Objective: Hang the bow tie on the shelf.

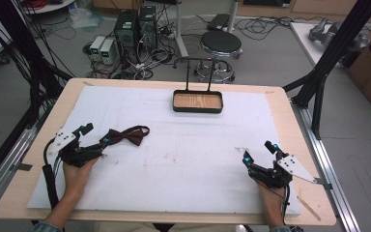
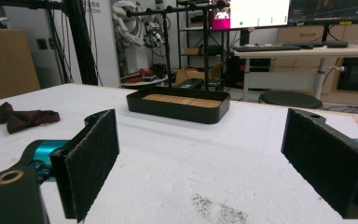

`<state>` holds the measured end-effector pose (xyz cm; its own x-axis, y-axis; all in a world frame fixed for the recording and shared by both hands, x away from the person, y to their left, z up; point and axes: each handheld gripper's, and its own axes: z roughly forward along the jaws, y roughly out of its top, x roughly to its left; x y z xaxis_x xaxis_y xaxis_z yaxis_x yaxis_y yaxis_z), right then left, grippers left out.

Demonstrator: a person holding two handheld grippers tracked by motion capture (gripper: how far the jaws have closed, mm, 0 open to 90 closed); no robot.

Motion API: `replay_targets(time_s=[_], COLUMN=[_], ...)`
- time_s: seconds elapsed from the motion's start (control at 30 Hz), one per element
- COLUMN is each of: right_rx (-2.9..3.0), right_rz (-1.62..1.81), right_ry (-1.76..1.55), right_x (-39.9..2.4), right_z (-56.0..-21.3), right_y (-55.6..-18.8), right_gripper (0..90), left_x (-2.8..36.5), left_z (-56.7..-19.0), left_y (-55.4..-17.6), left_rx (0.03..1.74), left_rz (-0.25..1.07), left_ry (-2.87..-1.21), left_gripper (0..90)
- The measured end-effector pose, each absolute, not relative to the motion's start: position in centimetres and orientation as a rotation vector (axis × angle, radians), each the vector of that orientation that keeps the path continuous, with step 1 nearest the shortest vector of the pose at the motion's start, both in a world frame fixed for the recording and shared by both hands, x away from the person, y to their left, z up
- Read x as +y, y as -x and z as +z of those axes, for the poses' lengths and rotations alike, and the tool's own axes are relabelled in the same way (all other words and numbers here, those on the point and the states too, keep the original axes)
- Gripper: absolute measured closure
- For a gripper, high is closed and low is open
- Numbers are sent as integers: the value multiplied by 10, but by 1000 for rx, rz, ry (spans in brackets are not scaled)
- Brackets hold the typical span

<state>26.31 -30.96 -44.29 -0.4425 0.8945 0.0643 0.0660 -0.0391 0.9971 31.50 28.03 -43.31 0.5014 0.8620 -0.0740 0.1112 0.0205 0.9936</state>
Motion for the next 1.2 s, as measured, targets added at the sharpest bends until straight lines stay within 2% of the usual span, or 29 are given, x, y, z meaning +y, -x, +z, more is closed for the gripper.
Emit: replay_targets(time_s=[0.63,0.87,0.93,1.0,1.2], right_rx=[1564,1570,1570,1571,1571], right_rz=[1550,1544,1547,1549,1549], right_ry=[-1033,-1025,-1027,-1028,-1027], right_x=[-309,-309,-309,-309,-309], right_z=[-443,-443,-443,-443,-443], right_y=[-264,-264,-264,-264,-264], right_gripper=[103,103,103,103,103], left_x=[282,276,273,269,257], left_z=[-431,-427,-426,-426,-428], left_y=[-321,-334,-338,-343,-359], left_rx=[899,913,897,871,817], left_rz=[737,735,750,751,812], left_ry=[-1417,-1491,-1509,-1537,-1602], left_gripper=[173,204,207,248,268])
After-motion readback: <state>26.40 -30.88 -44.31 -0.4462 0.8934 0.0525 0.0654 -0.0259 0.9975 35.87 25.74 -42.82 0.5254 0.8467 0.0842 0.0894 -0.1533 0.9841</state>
